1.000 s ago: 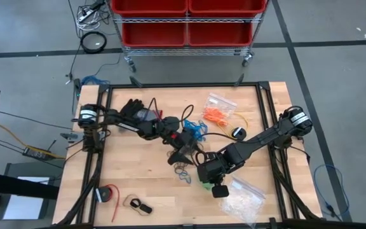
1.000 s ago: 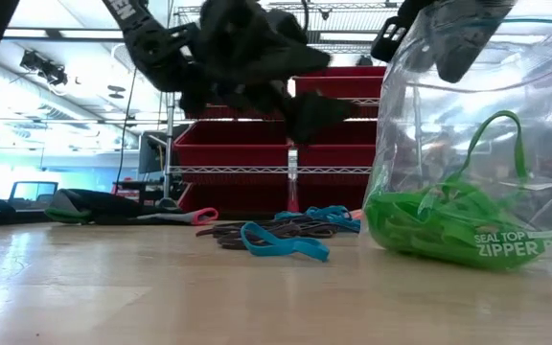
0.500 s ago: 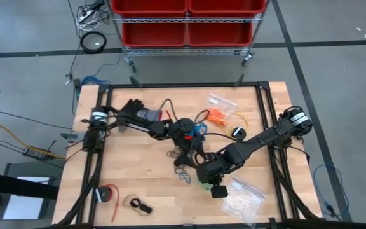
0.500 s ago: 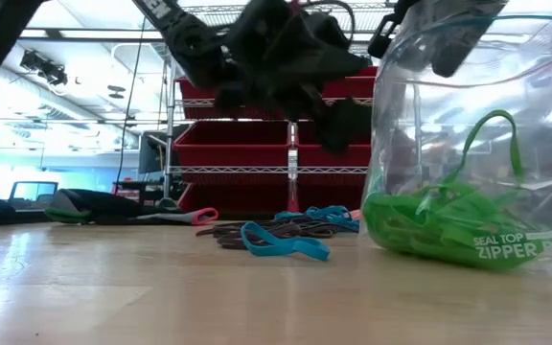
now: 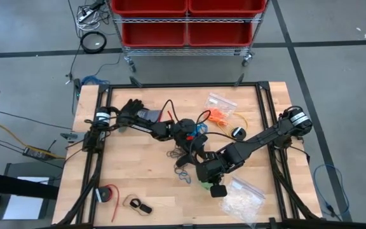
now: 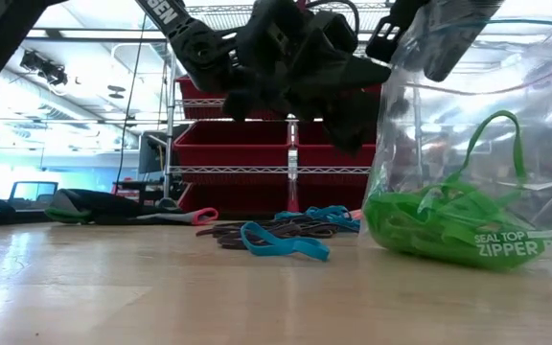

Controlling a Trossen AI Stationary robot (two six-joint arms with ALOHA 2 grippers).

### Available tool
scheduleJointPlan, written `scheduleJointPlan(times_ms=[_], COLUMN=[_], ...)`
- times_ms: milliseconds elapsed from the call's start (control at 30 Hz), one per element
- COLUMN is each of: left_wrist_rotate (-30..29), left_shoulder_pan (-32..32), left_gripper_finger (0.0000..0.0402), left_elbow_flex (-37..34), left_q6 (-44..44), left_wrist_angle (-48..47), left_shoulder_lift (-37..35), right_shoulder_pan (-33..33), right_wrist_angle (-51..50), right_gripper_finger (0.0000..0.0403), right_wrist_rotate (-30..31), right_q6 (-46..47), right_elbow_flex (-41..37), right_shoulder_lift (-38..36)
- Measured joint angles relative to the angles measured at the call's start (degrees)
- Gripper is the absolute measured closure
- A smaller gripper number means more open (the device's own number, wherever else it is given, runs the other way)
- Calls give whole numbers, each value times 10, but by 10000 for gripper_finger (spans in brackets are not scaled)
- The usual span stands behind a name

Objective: Sort rubber bands
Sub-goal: Close the transparent zip bag

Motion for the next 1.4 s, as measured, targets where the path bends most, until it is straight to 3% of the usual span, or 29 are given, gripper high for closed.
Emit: scheduleJointPlan(times_ms=[400,767,1033,1233,1400], left_wrist_rotate=[-18,-18,-15,-15,-15], left_shoulder_pan=[-15,2,10,10,10], left_gripper_finger=[391,399,400,401,401], left_elbow_flex=[0,0,-1,-1,-1], left_q6=[40,41,46,57,57], left_wrist_angle=[0,-92,-129,-146,-157], left_shoulder_lift=[0,0,-7,-7,-7], right_shoulder_pan=[-1,0,3,8,12], right_wrist_angle=[3,-38,-114,-115,-113], right_gripper_finger=[403,403,403,403,403], right_wrist_rotate=[0,17,-33,-25,54], right_q6=[5,11,48,49,43], right_elbow_flex=[0,0,0,0,12], right_shoulder_lift=[0,0,0,0,0])
